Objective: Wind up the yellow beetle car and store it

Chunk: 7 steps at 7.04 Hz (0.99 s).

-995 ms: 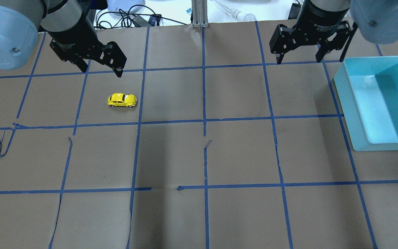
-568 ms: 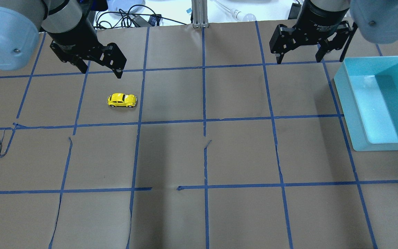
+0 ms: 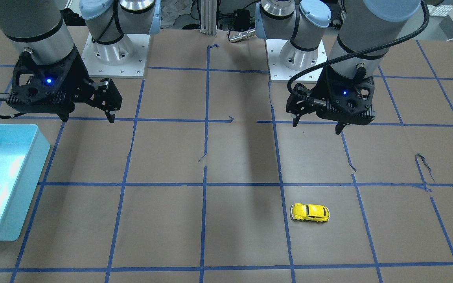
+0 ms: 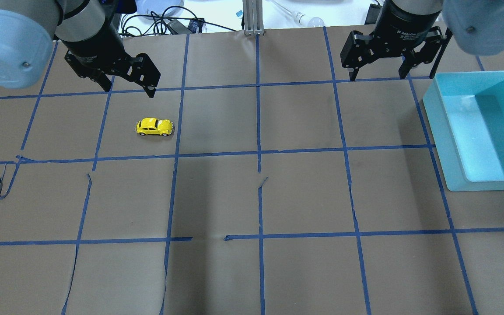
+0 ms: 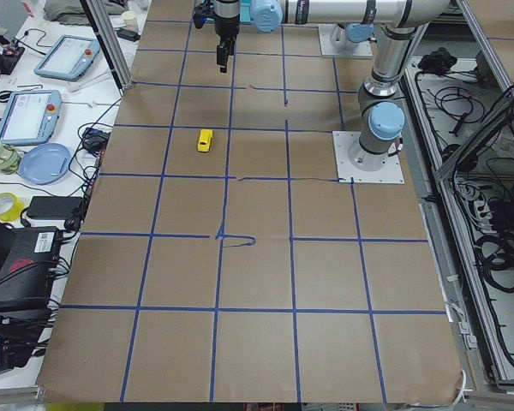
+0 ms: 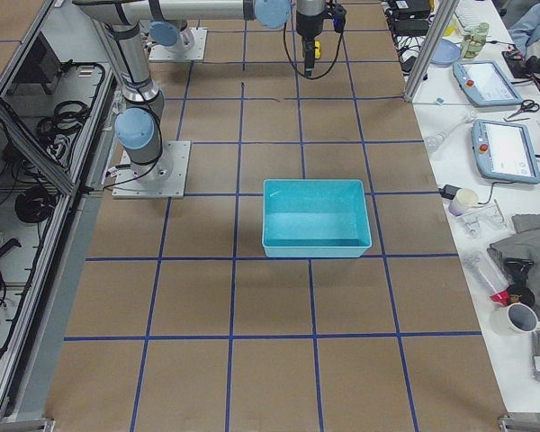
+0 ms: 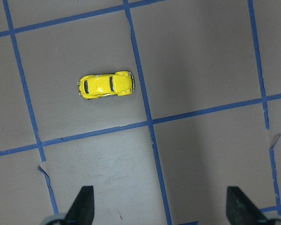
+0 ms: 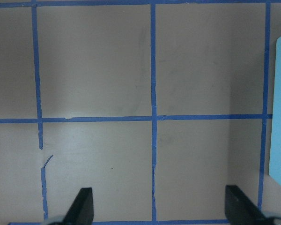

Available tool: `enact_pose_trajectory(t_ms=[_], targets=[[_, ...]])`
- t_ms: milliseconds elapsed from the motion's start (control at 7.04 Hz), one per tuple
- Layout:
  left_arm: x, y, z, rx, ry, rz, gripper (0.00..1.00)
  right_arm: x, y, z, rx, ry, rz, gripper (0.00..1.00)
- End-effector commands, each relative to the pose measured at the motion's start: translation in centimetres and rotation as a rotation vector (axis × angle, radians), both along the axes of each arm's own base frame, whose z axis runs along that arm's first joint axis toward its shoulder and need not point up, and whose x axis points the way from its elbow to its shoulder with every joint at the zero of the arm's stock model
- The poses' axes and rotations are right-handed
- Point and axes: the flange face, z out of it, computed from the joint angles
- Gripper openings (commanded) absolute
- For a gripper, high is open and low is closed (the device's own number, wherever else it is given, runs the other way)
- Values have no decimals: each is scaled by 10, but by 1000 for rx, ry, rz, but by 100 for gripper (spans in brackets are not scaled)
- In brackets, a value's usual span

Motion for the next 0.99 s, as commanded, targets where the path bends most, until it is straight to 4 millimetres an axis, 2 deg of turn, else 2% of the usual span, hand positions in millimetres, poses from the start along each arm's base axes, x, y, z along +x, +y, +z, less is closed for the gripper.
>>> enact_pose_trajectory(t_ms=[0, 853], targets=[[0, -2, 0, -3, 6, 14, 100, 1, 1, -2, 4, -3, 0, 100], [6, -1, 5, -1, -12, 24, 100, -2, 3, 2, -6, 9, -4, 100]])
